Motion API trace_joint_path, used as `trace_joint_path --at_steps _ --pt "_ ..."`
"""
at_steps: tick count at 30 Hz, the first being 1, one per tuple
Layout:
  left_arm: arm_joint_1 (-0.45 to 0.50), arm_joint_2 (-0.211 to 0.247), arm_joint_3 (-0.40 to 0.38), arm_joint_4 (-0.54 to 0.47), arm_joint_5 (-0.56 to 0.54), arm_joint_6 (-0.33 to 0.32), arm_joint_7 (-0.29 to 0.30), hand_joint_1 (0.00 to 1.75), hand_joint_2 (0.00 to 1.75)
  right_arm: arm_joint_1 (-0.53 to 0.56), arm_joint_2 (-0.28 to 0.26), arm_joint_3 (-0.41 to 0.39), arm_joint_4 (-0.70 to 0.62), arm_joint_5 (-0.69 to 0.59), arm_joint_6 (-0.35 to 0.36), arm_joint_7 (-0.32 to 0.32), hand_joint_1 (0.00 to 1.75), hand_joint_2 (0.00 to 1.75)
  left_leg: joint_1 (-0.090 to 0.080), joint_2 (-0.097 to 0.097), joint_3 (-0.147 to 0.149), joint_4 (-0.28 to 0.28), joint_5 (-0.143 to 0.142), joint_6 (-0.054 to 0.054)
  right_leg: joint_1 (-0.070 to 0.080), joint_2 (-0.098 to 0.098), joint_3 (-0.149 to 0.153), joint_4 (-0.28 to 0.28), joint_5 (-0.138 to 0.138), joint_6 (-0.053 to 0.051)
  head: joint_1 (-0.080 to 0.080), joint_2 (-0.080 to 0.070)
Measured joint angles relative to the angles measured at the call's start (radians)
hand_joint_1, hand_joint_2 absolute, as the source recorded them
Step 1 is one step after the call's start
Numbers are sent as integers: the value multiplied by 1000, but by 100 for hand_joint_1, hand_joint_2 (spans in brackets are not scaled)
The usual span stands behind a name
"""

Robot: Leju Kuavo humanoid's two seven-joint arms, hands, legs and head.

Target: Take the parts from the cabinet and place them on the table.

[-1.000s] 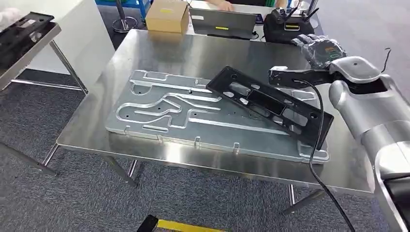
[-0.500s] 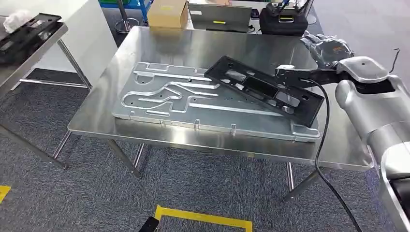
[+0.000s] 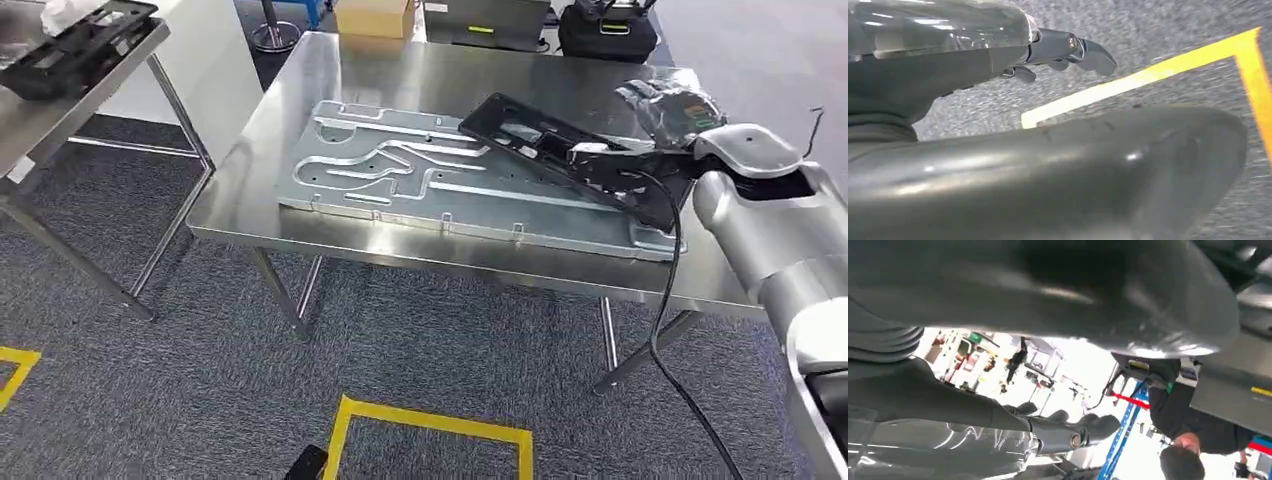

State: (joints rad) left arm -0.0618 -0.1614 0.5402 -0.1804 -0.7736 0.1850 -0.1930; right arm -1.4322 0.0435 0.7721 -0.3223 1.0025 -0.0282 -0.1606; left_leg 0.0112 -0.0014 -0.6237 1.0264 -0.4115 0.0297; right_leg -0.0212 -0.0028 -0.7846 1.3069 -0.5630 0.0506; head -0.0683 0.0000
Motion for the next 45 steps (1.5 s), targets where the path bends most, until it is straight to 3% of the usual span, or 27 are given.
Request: trace_joint_path --at_steps 2,4,6,7,10,11,12,14,15,17,19,20,21,22,25,26,29,30,31,32,34,35,36,37,38,40,45 --pt "0 0 0 0 1 2 0 0 0 19 0 0 0 -4 -2 -10 0 0 -4 0 -30 0 23 -1 2 0 32 21 47 -7 0 0" --pt "0 -1 0 0 1 4 1 0 0 28 0 0 -1 -6 -5 -14 0 0 -10 -1 -54 0 44 -2 10 2 142 -109 96 -27 0 0" --pt "-1 -7 1 0 2 5 2 0 0 30 2 0 -11 -6 -10 -28 0 0 -15 -3 -68 2 62 -10 23 1 267 -284 41 -53 0 0" --pt "0 -7 1 0 2 7 2 0 0 36 3 0 -13 -7 -16 -32 0 0 -10 -1 -65 -6 72 -17 23 -3 264 -288 51 -41 -2 0" --pt "2 -10 2 0 1 7 2 0 0 63 7 0 -14 -20 -31 -43 0 0 -13 -5 -65 -23 103 -36 23 -4 256 -313 82 -58 -2 0" --pt "1 -10 3 0 0 7 2 0 0 72 12 0 -14 -28 -39 -47 0 0 -8 -6 -75 -10 74 -39 19 -15 252 -321 98 -60 -2 0" --pt "2 -10 3 0 -1 7 2 0 0 84 18 0 -16 -36 -47 -48 0 0 -8 -5 -91 32 10 -41 17 -13 237 -325 113 -71 -2 0" --pt "4 -9 4 0 -6 7 2 0 0 111 26 0 -18 -50 -71 -50 0 0 -2 -4 -127 183 -109 -52 16 -12 203 -324 141 -72 -2 0" --pt "3 -8 4 0 -14 7 2 0 0 129 34 0 -18 -55 -85 -58 0 0 -1 -4 -139 258 -137 -57 16 -12 185 -322 154 -71 -2 0" --pt "2 -8 3 0 -18 7 1 0 0 178 51 0 -18 -61 -103 -74 0 0 2 -4 -116 300 -100 -65 15 -12 154 -318 177 -66 -2 0" --pt "1 -8 3 0 -18 6 -1 0 0 218 70 0 -19 -61 -111 -86 0 0 5 -3 -35 210 -39 -68 12 -12 126 -309 193 -60 -2 0" --pt "-1 -8 4 0 -19 6 -2 0 0 237 83 0 -21 -61 -116 -92 0 0 8 -2 48 101 -41 -69 12 -12 108 -298 203 -53 -2 0" --pt "-4 -8 4 0 -19 6 -2 0 0 248 91 0 -26 -61 -119 -93 0 0 7 -2 105 16 -97 -68 16 -12 95 -290 208 -46 -2 0" --pt "-5 -8 4 0 -19 7 -3 0 0 257 93 1 -27 -62 -125 -93 0 0 -3 -9 106 4 -98 -47 16 -13 93 -287 214 -42 -2 1" --pt "-1 -8 4 0 -19 17 3 0 0 281 104 1 -26 -81 -140 -95 0 0 -2 -6 84 -2 -77 -22 17 -13 90 -297 246 -24 -2 0" --pt "-2 -8 4 0 -20 21 7 0 0 289 104 1 -26 -97 -145 -102 0 0 2 0 80 -5 -63 -9 12 -8 83 -290 228 -18 -2 0" --pt "-2 -7 6 0 -22 34 24 0 0 323 103 -4 -26 -152 -155 -121 0 0 1 -1 33 -8 -30 3 8 -4 11 -119 62 -7 -2 0" --pt "0 -7 6 0 -23 36 25 0 0 347 101 -8 -26 -169 -164 -129 0 0 0 0 20 -8 -19 4 9 -4 -7 -43 30 -5 -2 0" --pt "0 -7 7 0 -24 38 25 0 0 376 98 -14 -26 -189 -169 -132 0 0 -1 0 8 -8 -10 4 9 -3 -13 10 32 -3 -2 0" --pt "0 -7 8 0 -26 40 25 0 0 412 95 -20 -23 -205 -169 -129 0 0 -1 -1 -3 -7 -1 3 9 -3 -3 27 57 -5 -2 0" --pt "1 -8 8 0 -31 45 24 0 0 511 88 -38 -13 -240 -203 -112 0 0 -6 -4 -18 -7 13 2 14 -1 88 -61 119 -20 -2 0" --pt "1 -9 9 0 -31 48 22 0 0 562 85 -48 -7 -263 -216 -84 0 0 -10 -6 -22 -7 19 0 18 -1 163 -155 123 -34 -2 0" --pt "1 -16 9 0 -32 51 22 0 0 609 84 -61 0 -283 -224 -56 0 0 -8 -5 -23 -6 23 -3 26 -5 228 -250 82 -54 -2 0" --pt "0 -16 11 0 -33 56 21 0 0 659 79 -78 7 -304 -246 -33 0 0 -10 -6 -26 -5 28 -10 27 -14 256 -302 63 -53 -2 0" --pt "-1 -16 12 0 -34 57 21 0 0 711 74 -91 16 -324 -267 -8 0 0 -8 -3 -24 -7 32 -15 29 -11 254 -307 65 -51 -2 0" --pt "0 -16 15 0 -34 61 22 0 0 824 56 -120 37 -391 -305 79 0 0 -9 -4 -23 -5 10 -2 28 -9 259 -316 68 -34 -2 0" --pt "13 -14 21 0 -55 61 27 0 0 1134 3 -304 90 -652 -369 238 0 0 -6 -11 -20 -13 34 -20 33 -14 260 -314 71 -49 -2 0"
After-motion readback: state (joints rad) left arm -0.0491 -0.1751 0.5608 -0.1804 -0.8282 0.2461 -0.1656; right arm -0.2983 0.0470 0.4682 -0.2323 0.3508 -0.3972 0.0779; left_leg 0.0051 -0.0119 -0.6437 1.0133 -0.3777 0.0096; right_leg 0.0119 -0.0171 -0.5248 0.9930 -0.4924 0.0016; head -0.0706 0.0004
